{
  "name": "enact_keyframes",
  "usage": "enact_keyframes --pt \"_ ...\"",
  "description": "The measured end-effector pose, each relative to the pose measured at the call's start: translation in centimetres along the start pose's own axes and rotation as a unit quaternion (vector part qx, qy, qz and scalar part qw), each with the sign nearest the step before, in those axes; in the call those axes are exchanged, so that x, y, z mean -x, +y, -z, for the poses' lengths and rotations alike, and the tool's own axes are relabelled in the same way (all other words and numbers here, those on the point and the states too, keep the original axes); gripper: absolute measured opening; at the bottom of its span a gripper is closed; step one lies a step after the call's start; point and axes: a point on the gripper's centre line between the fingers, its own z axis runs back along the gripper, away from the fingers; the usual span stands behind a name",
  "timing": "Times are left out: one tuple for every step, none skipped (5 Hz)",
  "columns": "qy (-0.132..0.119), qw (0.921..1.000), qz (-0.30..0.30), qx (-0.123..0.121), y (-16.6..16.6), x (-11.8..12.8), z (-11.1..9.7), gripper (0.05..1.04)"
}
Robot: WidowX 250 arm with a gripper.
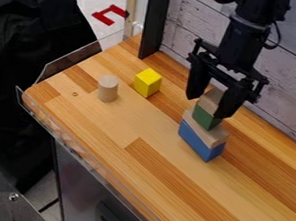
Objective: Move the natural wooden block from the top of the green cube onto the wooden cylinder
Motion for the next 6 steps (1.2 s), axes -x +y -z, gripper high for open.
enact_keyframes --pt "-0.002 1.0000 0.000 0.001 0.0 -0.1 0.0 0.533" --pt "-0.005 1.0000 -0.003 0.002 0.0 -0.2 0.0 0.533" --pt "-0.020 0.9993 -0.019 0.023 0.3 0.1 -0.7 0.533" --pt "-0.036 0.9960 -0.076 0.030 2.4 1.4 -1.9 0.533" --pt "-0.024 0.9919 -0.123 0.024 4.0 2.1 -1.8 0.533" --pt "0.003 0.9850 -0.171 0.024 6.4 2.7 -0.7 0.533"
